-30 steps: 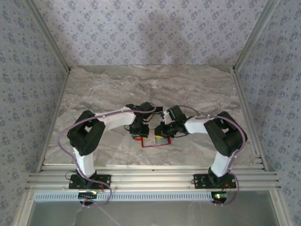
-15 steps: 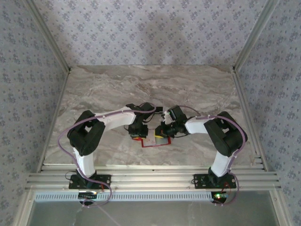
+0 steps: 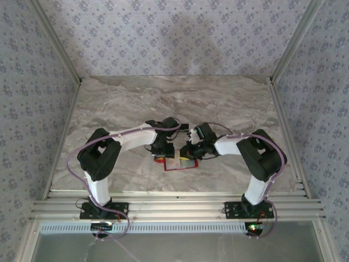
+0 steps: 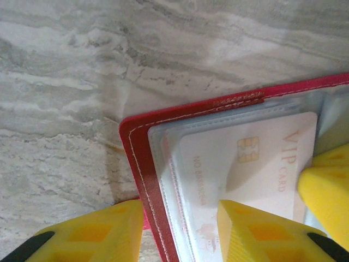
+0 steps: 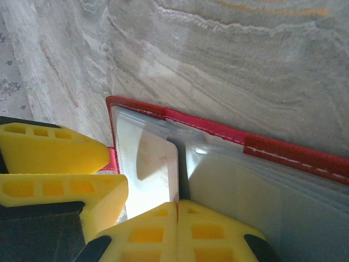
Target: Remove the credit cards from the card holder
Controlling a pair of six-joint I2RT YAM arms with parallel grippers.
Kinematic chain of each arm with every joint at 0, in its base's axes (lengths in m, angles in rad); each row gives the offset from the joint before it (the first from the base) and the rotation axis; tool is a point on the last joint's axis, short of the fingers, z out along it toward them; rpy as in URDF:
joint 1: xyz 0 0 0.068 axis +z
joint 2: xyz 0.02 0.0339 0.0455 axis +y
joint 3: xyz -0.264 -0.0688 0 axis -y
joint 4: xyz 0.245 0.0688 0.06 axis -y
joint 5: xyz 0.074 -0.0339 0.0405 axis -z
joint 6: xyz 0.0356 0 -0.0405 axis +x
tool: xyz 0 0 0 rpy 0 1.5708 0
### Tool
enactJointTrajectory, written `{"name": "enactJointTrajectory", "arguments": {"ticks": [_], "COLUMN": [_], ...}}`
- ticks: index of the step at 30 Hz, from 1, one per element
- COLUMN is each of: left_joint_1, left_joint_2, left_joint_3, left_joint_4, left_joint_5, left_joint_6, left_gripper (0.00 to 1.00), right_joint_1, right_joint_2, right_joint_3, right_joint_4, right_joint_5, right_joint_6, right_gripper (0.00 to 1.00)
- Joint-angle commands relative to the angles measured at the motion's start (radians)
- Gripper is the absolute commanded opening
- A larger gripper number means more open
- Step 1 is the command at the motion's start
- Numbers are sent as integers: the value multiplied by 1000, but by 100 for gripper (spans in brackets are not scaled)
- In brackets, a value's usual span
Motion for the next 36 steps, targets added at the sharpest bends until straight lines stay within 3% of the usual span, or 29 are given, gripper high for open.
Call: {"name": "enactJointTrajectory", "arguments": {"ticks": [1, 9, 29, 34, 36], "left_joint_1": [0, -2, -2, -4, -4], "left_joint_2": [-13, 46, 41, 57, 59], "left_joint_3": [-3, -5, -37, -34, -32], "left_joint_4": [-6, -77, -87, -83, -82], "left_joint_5": [4, -59, -71, -59, -56], "left_joint_6": [-7, 10, 16, 20, 20], "left_gripper": [42, 35, 33, 32, 32], "right_joint_1": [4, 4, -14, 6, 17], "right_joint_2": [-20, -32, -68, -30, -14], "right_joint_3": [-7, -7, -27, -34, -27], "right_joint_4": [-33, -44, -79, 22, 34], "right_joint_5": [6, 18, 81, 16, 3], "right_joint_6": [-2, 0, 9, 54, 54], "right_gripper": [7, 7, 0, 15, 17]}}
